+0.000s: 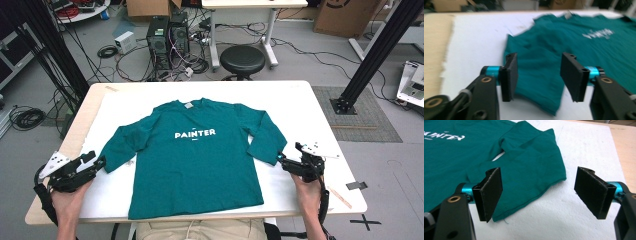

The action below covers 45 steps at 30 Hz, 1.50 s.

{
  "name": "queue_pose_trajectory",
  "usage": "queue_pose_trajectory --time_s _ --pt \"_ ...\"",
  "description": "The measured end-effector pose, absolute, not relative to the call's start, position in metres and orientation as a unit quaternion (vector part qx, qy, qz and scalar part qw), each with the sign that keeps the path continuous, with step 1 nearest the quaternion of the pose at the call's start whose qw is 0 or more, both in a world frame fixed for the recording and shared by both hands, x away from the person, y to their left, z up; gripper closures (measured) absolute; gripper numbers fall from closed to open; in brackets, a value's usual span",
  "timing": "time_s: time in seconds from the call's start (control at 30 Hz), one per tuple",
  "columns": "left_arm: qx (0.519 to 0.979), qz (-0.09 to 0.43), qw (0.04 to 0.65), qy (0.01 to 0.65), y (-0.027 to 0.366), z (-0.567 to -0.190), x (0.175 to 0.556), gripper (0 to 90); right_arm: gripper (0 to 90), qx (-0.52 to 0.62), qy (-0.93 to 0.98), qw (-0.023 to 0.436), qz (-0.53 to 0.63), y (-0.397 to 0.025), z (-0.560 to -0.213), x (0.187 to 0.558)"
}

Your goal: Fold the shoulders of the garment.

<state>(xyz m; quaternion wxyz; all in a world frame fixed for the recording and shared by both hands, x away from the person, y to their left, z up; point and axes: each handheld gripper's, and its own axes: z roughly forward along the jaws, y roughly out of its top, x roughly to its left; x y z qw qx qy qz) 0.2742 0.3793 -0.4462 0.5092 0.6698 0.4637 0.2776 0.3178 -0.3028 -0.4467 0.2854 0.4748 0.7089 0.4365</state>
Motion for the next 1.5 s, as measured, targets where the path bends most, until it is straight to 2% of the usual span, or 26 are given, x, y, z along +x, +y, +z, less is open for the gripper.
queue_pose_trajectory --time_s 0.07,0.1,0.13,0.2,0.63,0.77,0.87,0.9,0.93,0.97,1.0,1.13,1.3,1.43,1.5 --pt "0.711 0.268 0.472 0.447 0.367 -0.443 0.279 54.0 23.1 0.474 0.711 0.288 0.433 -0.302 -0.447 0.318" --pt "0.711 0.268 0.472 0.447 0.367 -0.443 0.279 55.3 23.1 0.474 0.712 0.287 0.431 -0.302 -0.447 0.318" --pt "0.733 0.262 0.442 0.445 0.358 -0.443 0.283 57.0 23.1 0.476 0.712 0.285 0.430 -0.302 -0.447 0.318" --pt "0.749 0.254 0.422 0.444 0.350 -0.445 0.287 60.3 23.1 0.473 0.714 0.290 0.428 -0.301 -0.447 0.319" --pt "0.773 0.235 0.364 0.463 0.332 -0.451 0.305 58.4 23.1 0.472 0.716 0.293 0.422 -0.299 -0.447 0.318" --pt "0.773 0.234 0.367 0.463 0.331 -0.451 0.304 60.7 23.1 0.470 0.718 0.294 0.420 -0.299 -0.447 0.319" --pt "0.772 0.239 0.365 0.463 0.331 -0.451 0.304 67.6 23.2 0.473 0.718 0.293 0.418 -0.299 -0.447 0.319" --pt "0.773 0.241 0.363 0.462 0.331 -0.451 0.304 75.4 23.3 0.469 0.720 0.296 0.417 -0.299 -0.447 0.319" --pt "0.772 0.245 0.359 0.463 0.331 -0.451 0.303 75.4 23.3 0.469 0.720 0.296 0.417 -0.299 -0.447 0.319" --pt "0.770 0.248 0.359 0.465 0.330 -0.451 0.303 82.0 23.3 0.472 0.719 0.292 0.418 -0.298 -0.447 0.319" --pt "0.769 0.250 0.358 0.467 0.330 -0.451 0.303 84.4 23.3 0.472 0.719 0.293 0.418 -0.298 -0.447 0.319" --pt "0.759 0.244 0.372 0.476 0.334 -0.450 0.303 85.9 23.3 0.473 0.720 0.292 0.416 -0.298 -0.447 0.319" --pt "0.739 0.234 0.422 0.471 0.332 -0.441 0.299 85.9 23.4 0.472 0.721 0.293 0.414 -0.298 -0.447 0.319" --pt "0.739 0.230 0.447 0.449 0.312 -0.432 0.298 85.8 23.7 0.470 0.723 0.295 0.412 -0.297 -0.447 0.319" --pt "0.748 0.230 0.453 0.428 0.288 -0.425 0.298 85.8 23.8 0.469 0.724 0.297 0.411 -0.297 -0.447 0.320"
